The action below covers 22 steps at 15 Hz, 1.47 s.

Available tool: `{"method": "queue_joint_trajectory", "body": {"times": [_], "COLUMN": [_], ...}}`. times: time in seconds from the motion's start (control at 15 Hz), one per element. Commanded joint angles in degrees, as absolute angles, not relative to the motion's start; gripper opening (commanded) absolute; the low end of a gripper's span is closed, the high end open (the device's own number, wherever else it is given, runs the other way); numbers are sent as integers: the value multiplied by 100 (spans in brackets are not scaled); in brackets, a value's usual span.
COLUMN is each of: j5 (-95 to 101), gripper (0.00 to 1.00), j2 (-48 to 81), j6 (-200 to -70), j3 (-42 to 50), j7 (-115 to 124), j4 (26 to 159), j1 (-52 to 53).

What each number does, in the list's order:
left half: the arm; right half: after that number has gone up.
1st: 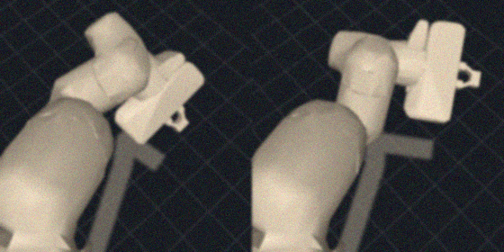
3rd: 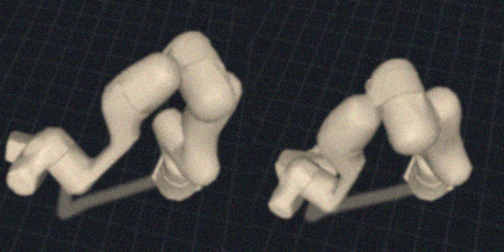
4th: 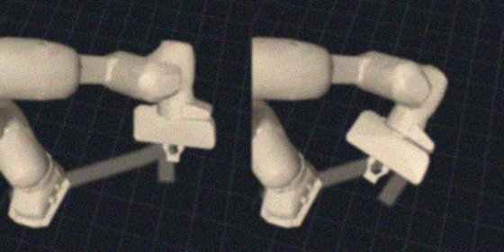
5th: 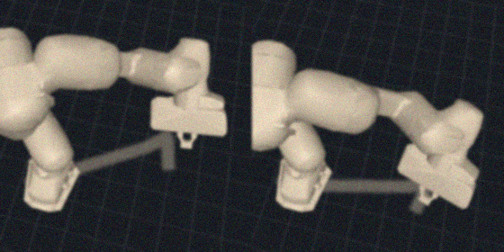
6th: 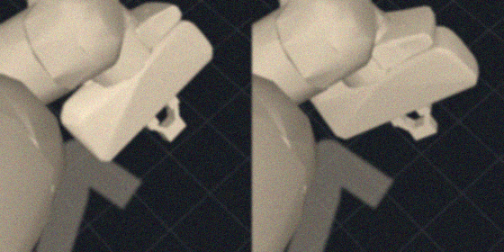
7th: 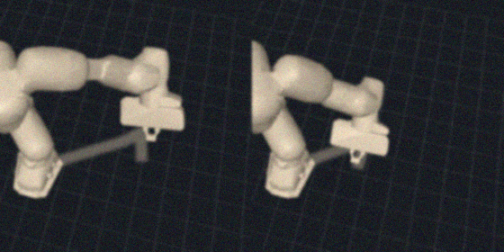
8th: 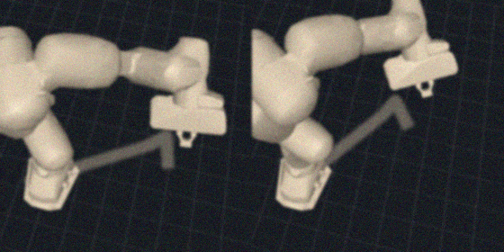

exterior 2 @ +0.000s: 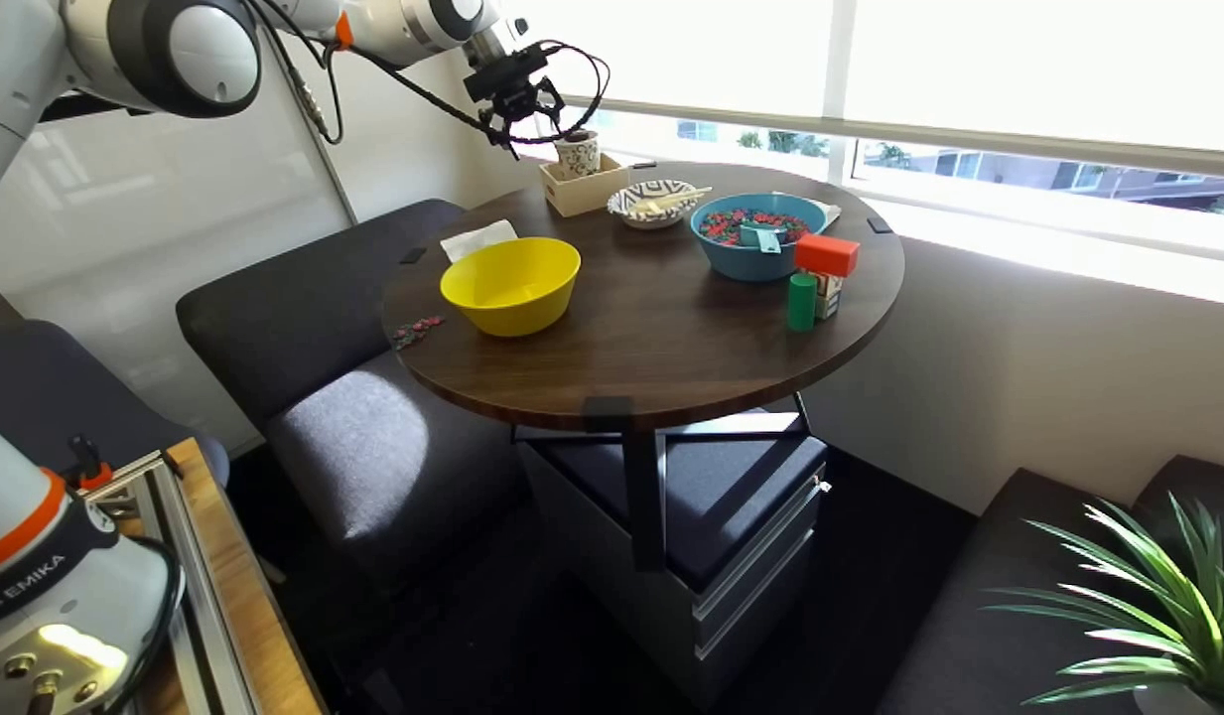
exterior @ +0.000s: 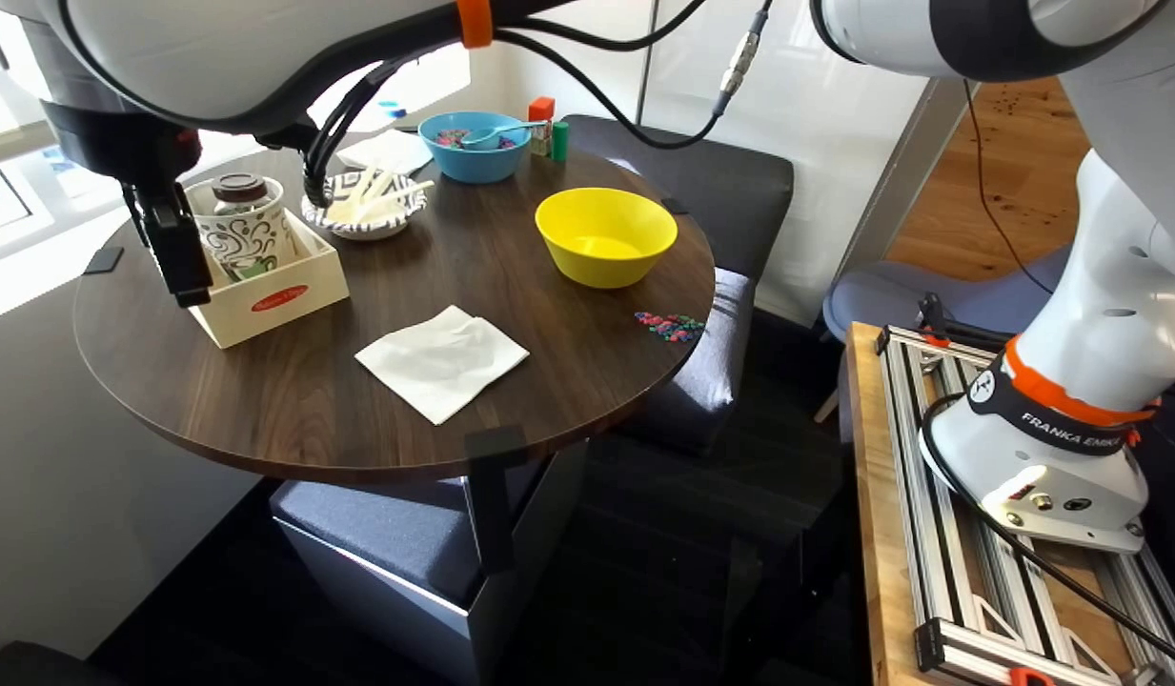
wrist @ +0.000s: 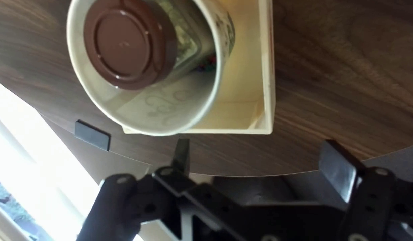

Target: Pick up the wooden box bowl and put it on the right side of the table

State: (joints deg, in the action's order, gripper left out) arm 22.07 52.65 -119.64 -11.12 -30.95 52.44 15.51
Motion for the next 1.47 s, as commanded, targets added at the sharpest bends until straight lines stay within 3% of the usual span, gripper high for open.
{"method": "queue_joint_trajectory", "body": {"times": [0.0, 1.4], "j5": [2264, 2103], "gripper": [100, 100], "j2": [5463, 5343], "j6": [-11923, -11587], "j3": [-1104, -1063], "j7": [-3222, -2660], "j4": [5147, 5386], "j1": [1641, 1480]}}
